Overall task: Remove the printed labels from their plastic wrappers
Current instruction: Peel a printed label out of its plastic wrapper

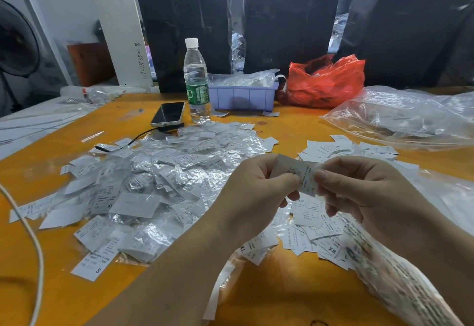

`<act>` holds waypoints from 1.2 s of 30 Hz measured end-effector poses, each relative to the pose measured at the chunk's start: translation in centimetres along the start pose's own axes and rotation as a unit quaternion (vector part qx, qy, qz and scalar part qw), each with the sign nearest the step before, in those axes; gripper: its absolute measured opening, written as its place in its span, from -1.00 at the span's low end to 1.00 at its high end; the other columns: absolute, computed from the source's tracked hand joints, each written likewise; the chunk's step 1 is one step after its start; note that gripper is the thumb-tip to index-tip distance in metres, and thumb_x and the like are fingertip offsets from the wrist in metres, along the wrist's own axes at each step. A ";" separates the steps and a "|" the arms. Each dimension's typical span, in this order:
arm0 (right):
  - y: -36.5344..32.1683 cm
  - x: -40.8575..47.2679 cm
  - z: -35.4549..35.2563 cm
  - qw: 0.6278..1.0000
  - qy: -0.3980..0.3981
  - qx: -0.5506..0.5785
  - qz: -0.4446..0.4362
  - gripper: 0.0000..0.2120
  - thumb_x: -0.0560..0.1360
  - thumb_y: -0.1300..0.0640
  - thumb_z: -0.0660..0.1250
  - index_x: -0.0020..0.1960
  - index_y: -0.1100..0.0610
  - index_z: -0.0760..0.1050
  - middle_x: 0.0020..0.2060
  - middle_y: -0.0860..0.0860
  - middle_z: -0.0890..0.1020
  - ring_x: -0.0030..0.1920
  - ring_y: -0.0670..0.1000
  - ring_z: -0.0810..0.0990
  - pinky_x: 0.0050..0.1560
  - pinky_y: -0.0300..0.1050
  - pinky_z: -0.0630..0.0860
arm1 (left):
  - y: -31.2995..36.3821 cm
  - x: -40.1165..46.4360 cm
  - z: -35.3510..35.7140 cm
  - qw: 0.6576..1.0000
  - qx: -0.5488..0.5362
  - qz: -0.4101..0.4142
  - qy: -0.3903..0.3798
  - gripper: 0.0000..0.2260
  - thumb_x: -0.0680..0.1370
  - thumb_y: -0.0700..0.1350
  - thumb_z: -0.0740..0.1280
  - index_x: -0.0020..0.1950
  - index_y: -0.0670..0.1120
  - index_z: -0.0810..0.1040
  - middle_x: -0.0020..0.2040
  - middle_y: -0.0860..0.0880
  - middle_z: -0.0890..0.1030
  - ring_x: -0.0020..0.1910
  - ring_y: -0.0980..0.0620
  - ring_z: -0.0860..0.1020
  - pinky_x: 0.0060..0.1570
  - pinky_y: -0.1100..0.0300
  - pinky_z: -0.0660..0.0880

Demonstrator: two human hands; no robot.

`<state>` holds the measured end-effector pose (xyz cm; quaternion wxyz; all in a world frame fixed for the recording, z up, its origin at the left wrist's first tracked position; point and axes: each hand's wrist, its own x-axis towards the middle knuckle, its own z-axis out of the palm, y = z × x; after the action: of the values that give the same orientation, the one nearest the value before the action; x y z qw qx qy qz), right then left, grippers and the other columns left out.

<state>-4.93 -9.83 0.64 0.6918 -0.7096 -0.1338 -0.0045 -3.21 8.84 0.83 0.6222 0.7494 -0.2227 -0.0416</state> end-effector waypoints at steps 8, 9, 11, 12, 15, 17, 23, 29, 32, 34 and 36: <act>0.0 0.2 0.1 0.998 0.041 0.040 -0.002 -0.75 0.28 0.16 0.44 -0.06 0.17 0.69 -0.31 0.20 0.64 -0.42 0.01 0.52 -0.38 -0.17 0.53 | 0.1 0.1 -0.2 1.000 -0.018 -0.001 0.007 -0.88 0.47 -0.12 0.31 -0.11 -0.01 0.65 -0.36 0.07 0.58 -0.39 0.16 0.47 -0.39 0.37 0.41; -0.1 0.1 0.2 0.998 0.044 0.042 -0.001 -0.76 0.28 0.17 0.44 -0.06 0.17 0.68 -0.30 0.21 0.64 -0.42 0.02 0.52 -0.39 -0.17 0.53 | 0.1 0.1 -0.2 1.000 -0.017 0.000 0.004 -0.87 0.52 -0.17 0.32 -0.11 -0.02 0.65 -0.37 0.07 0.58 -0.40 0.16 0.47 -0.39 0.38 0.40; -0.2 0.0 0.3 0.998 0.044 0.033 -0.002 -0.80 0.29 0.15 0.44 -0.10 0.14 0.69 -0.30 0.21 0.65 -0.41 0.02 0.53 -0.38 -0.17 0.53 | 0.1 0.1 -0.3 1.000 -0.015 -0.002 -0.002 -0.84 0.55 -0.24 0.30 -0.10 -0.06 0.65 -0.38 0.08 0.57 -0.41 0.19 0.46 -0.40 0.40 0.39; -0.2 0.0 0.3 0.999 0.042 0.024 -0.003 -0.82 0.29 0.12 0.44 -0.13 0.13 0.69 -0.30 0.20 0.65 -0.41 0.01 0.53 -0.37 -0.18 0.53 | 0.1 0.1 -0.3 1.000 -0.016 -0.002 -0.005 -0.86 0.53 -0.22 0.30 -0.10 -0.07 0.65 -0.39 0.09 0.56 -0.42 0.20 0.46 -0.41 0.41 0.39; -0.3 0.0 0.3 1.000 0.029 0.009 0.000 -0.85 0.30 0.07 0.43 -0.19 0.11 0.69 -0.31 0.18 0.66 -0.40 0.00 0.53 -0.35 -0.16 0.53 | 0.2 0.1 -0.2 1.000 -0.026 -0.001 -0.009 -0.84 0.42 -0.14 0.27 -0.13 -0.07 0.65 -0.41 0.11 0.55 -0.44 0.22 0.46 -0.42 0.41 0.38; -0.3 0.0 0.4 1.000 0.023 0.003 0.002 -0.85 0.31 0.07 0.43 -0.18 0.11 0.69 -0.31 0.18 0.66 -0.41 0.00 0.54 -0.34 -0.16 0.53 | 0.2 0.1 -0.2 1.000 -0.025 -0.004 -0.007 -0.84 0.40 -0.12 0.27 -0.15 -0.07 0.65 -0.41 0.09 0.55 -0.44 0.21 0.45 -0.42 0.41 0.38; -0.2 0.0 0.2 0.999 0.014 0.027 0.018 -0.77 0.23 0.08 0.49 -0.15 0.15 0.68 -0.31 0.18 0.65 -0.44 -0.02 0.51 -0.36 -0.18 0.53 | 0.1 0.1 0.0 1.000 -0.026 -0.010 0.008 -0.83 0.40 -0.09 0.29 -0.11 -0.04 0.64 -0.39 0.10 0.56 -0.43 0.20 0.47 -0.41 0.40 0.39; -0.4 0.0 0.2 0.998 0.015 0.050 0.029 -0.76 0.15 0.15 0.53 -0.18 0.12 0.68 -0.32 0.15 0.63 -0.47 -0.03 0.49 -0.38 -0.20 0.53 | 0.1 -0.1 0.1 1.000 -0.009 0.000 0.020 -0.89 0.55 -0.20 0.32 -0.07 -0.06 0.64 -0.36 0.07 0.57 -0.41 0.20 0.47 -0.39 0.39 0.40; -0.3 0.1 0.3 0.998 0.018 0.052 0.024 -0.76 0.16 0.15 0.52 -0.17 0.11 0.68 -0.31 0.15 0.63 -0.47 -0.02 0.49 -0.38 -0.20 0.53 | 0.3 -0.2 0.1 1.000 0.004 0.004 0.015 -0.85 0.57 -0.23 0.31 -0.09 -0.04 0.63 -0.37 0.09 0.57 -0.41 0.22 0.48 -0.39 0.39 0.41; -0.2 0.1 0.3 0.998 0.020 0.050 0.025 -0.77 0.18 0.14 0.51 -0.16 0.11 0.68 -0.31 0.16 0.63 -0.45 -0.01 0.50 -0.38 -0.19 0.53 | 0.4 -0.3 0.0 1.000 0.004 0.005 0.015 -0.83 0.56 -0.25 0.30 -0.11 -0.02 0.63 -0.38 0.10 0.57 -0.42 0.22 0.48 -0.40 0.40 0.40; -0.2 0.1 0.2 0.998 0.021 0.046 0.026 -0.79 0.22 0.12 0.49 -0.16 0.13 0.68 -0.32 0.17 0.63 -0.43 0.00 0.50 -0.38 -0.20 0.53 | 0.6 -0.3 -0.1 1.000 0.000 0.004 0.016 -0.81 0.56 -0.27 0.29 -0.12 -0.03 0.63 -0.40 0.11 0.56 -0.43 0.23 0.48 -0.41 0.41 0.39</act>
<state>-4.94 -9.60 0.89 0.7264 -0.6798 -0.1006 0.0044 -3.61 9.03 1.34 0.6256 0.7491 -0.2160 -0.0272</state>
